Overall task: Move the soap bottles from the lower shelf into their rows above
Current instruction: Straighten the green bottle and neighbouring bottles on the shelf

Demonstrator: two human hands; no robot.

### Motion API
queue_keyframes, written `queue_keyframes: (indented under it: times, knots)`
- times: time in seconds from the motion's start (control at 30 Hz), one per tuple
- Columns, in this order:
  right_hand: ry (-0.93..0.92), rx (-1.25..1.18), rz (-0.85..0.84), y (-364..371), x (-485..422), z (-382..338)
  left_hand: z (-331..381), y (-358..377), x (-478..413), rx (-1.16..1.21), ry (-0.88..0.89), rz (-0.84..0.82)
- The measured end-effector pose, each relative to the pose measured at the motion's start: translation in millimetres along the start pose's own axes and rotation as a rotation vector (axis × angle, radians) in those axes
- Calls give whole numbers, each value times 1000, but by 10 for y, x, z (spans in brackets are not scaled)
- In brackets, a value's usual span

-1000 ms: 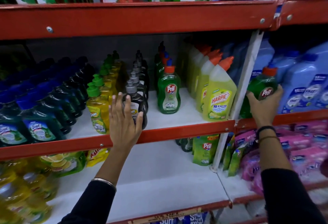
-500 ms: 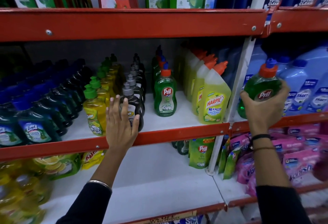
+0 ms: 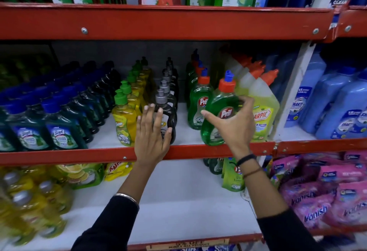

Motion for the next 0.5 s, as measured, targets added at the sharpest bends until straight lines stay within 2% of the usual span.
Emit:
queue_keyframes:
  times: [0.13,0.5]
  knots:
    - [39,-9,-27,243,-50,-80,-13,13,23,15,76,29]
    - [56,129,-102,523,5,27,2,25,39,9,88,68]
Point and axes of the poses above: each hand's wrist, its own x-axis away from the middle knuckle, its own y-axis out of the palm, z = x × y, the point moved 2 cm from there along -x, towards the middle knuckle, and after that the axes turned 7 degrees about -z, right-handed, at the moved point
